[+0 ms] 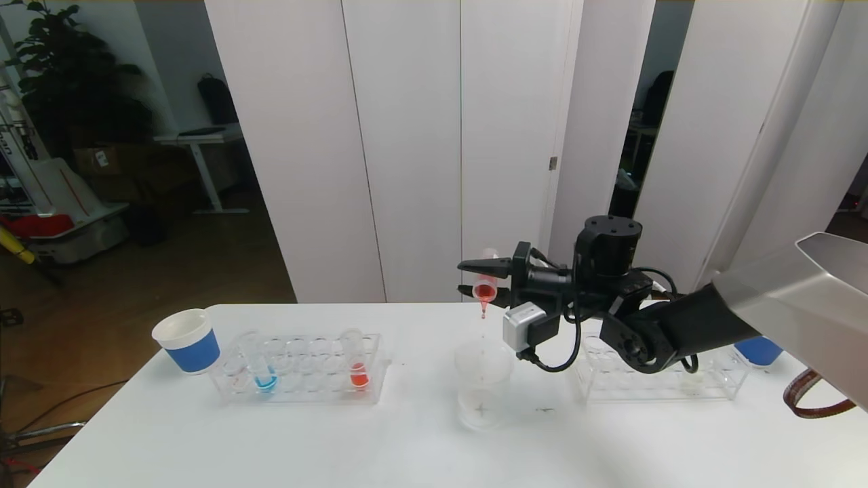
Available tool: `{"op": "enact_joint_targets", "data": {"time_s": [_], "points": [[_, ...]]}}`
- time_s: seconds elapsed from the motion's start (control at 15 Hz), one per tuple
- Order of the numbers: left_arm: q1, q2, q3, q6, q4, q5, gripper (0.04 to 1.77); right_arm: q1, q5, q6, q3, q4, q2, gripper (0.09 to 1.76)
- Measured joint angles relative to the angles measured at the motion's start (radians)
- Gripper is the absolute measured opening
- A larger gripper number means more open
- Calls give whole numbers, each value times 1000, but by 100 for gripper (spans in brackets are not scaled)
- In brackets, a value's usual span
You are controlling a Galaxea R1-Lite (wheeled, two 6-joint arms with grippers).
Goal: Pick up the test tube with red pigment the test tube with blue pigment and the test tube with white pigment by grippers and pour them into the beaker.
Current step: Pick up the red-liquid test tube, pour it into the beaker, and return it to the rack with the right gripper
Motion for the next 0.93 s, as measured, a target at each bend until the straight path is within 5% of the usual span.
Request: {"op": "enact_joint_targets", "data": {"time_s": [0.93], "points": [[0, 0, 0, 0, 0, 0, 175, 3, 1, -69, -19, -10, 8, 60]]}}
